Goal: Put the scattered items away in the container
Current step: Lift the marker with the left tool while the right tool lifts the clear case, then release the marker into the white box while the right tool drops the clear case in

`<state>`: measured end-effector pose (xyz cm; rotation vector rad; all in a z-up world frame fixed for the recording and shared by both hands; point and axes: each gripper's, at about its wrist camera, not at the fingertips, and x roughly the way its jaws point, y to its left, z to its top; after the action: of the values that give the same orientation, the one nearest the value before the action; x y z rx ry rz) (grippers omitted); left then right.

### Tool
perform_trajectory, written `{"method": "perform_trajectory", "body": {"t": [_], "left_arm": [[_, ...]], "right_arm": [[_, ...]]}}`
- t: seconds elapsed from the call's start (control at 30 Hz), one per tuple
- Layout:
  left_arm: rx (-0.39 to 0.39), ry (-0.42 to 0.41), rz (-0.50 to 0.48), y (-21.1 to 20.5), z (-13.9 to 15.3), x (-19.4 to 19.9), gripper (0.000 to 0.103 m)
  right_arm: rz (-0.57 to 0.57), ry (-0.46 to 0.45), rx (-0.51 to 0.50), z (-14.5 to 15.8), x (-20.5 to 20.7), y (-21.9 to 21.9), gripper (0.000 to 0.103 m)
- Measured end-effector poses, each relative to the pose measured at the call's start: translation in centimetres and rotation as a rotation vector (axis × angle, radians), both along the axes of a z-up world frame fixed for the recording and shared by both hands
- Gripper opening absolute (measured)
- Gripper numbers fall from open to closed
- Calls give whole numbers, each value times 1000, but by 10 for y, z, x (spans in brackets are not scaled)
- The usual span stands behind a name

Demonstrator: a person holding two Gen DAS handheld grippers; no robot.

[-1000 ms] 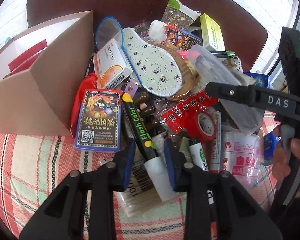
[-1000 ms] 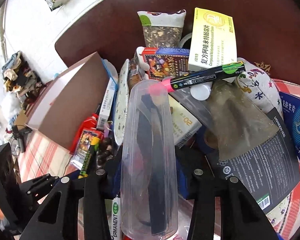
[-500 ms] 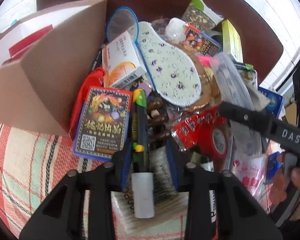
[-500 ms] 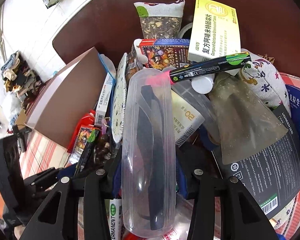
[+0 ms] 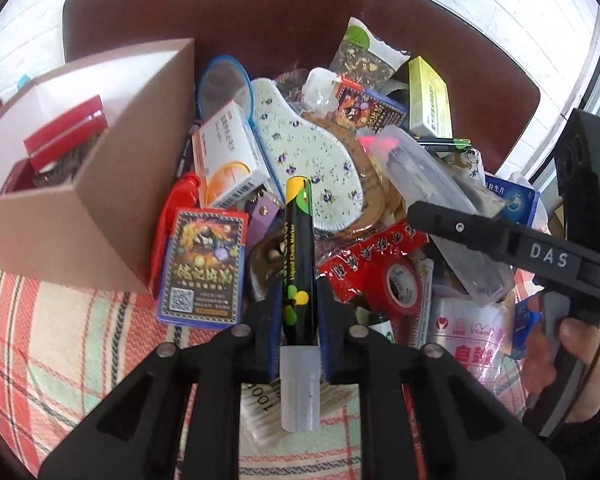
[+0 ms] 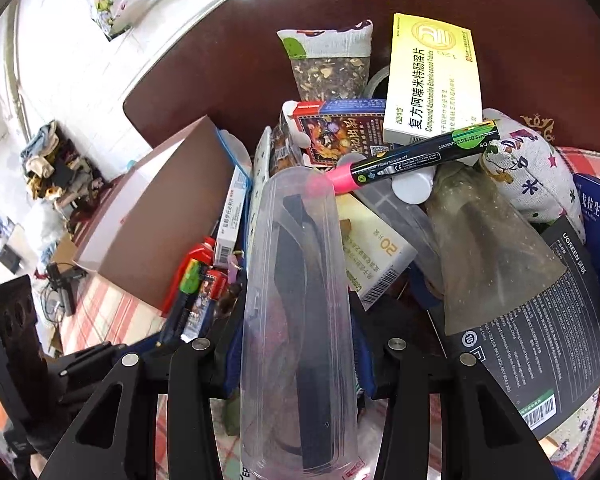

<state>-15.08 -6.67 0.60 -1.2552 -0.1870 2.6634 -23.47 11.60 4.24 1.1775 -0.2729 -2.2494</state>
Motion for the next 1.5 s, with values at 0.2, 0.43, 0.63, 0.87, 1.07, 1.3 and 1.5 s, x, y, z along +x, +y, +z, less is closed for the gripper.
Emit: {"method": "perform_trajectory", "body": {"t": [0.2,0.43,0.63,0.87,1.07,1.3,1.5], "left_arm": [[-35,34,7,-6,12,6,15],[-65,90,38,-31,36,13,15],[-90,156,61,-64,66,19,15],[-80,234,138,-118,90,8,15],[-90,283,233,-170,107,-29,15],[-10,342,324,-248,111,-64,15],[7,212,335,-271,76,-87,15]], "right_arm": [[-6,24,-9,6,4,1,46],[4,74,11,22,15,-7,46],[33,159,59,54,31,-37,46],[50,188,88,73,27,-94,46],[86,237,88,89,9,-172,46],[103,262,27,97,-31,-251,46],[174,222,114,65,-40,-299,46]]}}
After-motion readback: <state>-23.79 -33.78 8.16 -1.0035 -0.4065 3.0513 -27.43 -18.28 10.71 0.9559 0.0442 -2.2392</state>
